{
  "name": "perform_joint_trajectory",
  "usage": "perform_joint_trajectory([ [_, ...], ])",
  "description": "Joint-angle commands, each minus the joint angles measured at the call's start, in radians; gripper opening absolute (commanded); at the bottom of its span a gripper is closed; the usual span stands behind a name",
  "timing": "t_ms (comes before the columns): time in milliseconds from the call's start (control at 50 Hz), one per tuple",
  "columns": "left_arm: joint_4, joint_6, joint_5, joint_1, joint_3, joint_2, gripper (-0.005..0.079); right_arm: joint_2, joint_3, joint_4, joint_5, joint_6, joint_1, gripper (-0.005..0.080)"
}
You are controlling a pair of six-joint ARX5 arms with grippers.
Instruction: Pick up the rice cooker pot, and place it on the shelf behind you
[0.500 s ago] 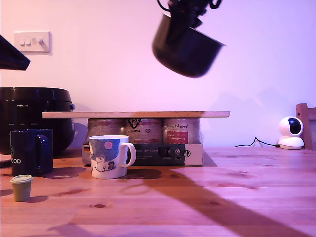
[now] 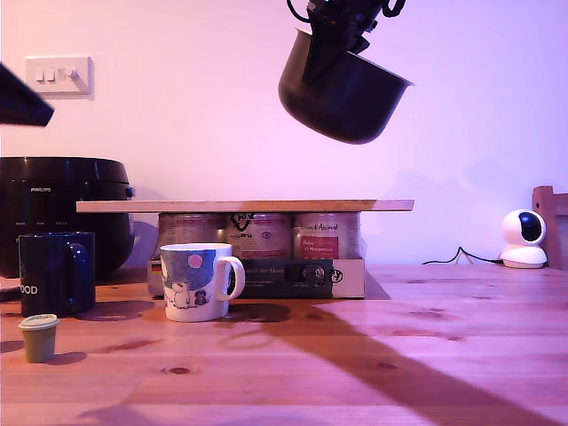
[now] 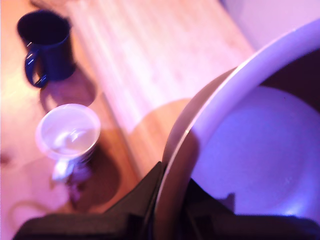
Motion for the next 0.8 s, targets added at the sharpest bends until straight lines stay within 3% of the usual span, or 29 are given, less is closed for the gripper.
perform_joint_trajectory([
  [0, 0.003, -0.002, 0.004, -0.003, -0.007, 0.009, -0.0019, -0.034, 0.03, 0.048, 0.002, 0.004, -0.01, -0.0013],
  [780, 0.005, -0.002, 0.0, -0.003, -0.007, 0.008, -0.0019, 0.13, 0.03, 0.137, -0.087, 0.032, -0.031, -0.0012],
])
